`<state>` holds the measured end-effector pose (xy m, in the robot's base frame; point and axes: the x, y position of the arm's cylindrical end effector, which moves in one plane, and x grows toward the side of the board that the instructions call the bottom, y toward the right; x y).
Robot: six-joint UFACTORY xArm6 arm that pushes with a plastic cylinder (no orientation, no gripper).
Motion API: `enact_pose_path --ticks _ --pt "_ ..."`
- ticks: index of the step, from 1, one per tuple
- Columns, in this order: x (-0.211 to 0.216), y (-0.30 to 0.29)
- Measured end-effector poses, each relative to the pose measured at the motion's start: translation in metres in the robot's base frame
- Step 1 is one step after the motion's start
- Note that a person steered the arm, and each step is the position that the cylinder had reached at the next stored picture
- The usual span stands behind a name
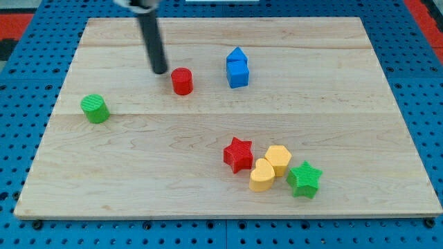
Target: Move the group of blocks a bit left
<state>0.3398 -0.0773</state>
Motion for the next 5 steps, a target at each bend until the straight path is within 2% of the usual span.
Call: enact_pose_path --ticks 2,3,4,5 --pt "0.102 0.056" --pt "0.102 0.089" --pt "0.103 0.162" --pt "0.175 0.208"
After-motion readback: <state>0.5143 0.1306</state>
